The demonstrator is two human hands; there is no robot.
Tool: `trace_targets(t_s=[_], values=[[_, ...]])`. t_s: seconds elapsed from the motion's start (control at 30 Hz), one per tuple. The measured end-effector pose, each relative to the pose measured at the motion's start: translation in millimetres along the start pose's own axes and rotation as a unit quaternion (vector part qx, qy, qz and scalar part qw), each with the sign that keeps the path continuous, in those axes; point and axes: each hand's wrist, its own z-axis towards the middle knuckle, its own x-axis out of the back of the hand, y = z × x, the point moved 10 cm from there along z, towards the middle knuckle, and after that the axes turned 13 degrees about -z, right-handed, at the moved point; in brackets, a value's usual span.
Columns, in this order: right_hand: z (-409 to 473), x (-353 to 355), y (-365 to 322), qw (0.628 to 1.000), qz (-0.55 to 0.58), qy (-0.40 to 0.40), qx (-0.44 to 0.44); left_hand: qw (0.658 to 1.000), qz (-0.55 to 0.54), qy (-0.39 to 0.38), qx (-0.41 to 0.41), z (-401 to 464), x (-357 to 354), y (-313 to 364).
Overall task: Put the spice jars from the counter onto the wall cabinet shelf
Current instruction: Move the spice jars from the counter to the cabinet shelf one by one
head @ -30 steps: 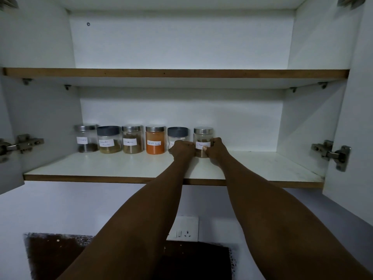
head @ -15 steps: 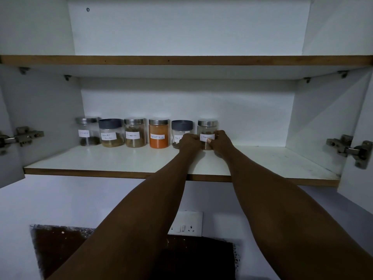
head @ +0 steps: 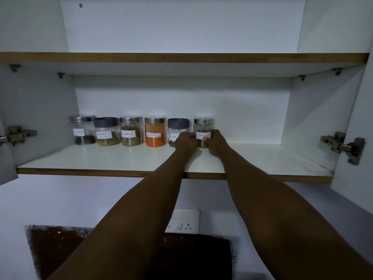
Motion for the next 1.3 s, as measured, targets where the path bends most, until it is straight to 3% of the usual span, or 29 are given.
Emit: trace_targets(t_s=[0.2,0.63,0.8,0.9,1.0,1.07,1.17,1.23,1.3], values=[[2,-2,5,0.999,0.012,-0.018,-0.032,1.0,-0.017,0.019,0.002,2,4,-3],[-6,13,12,0.996,0.004,0.031,-0.084,0.997,0.064,0.033,0.0,-11,7,9],[-38,13,8,0.993,-0.037,-0.025,-0.107,0.995,0.087,0.053,0.002,-54,20,26],[-60,17,12,0.983,-0.116,-0.029,-0.137,0.993,0.114,0.02,-0.035,-86,23,40],[-94,15,7,0.976,-0.162,-0.028,-0.142,0.975,0.172,-0.031,-0.136,-133,16,54],[-124,22,-9,0.977,-0.186,0.012,-0.103,0.964,0.152,-0.036,-0.216,-169,15,63],[-181,33,-34,0.979,-0.111,0.17,0.032,0.952,0.015,-0.007,-0.306,-217,25,61],[-230,29,-33,0.955,-0.004,0.273,0.119,0.947,-0.039,0.007,-0.319,-241,25,36],[-267,9,-13,0.935,0.043,0.316,0.155,0.954,-0.047,-0.014,-0.297,-262,15,-3]])
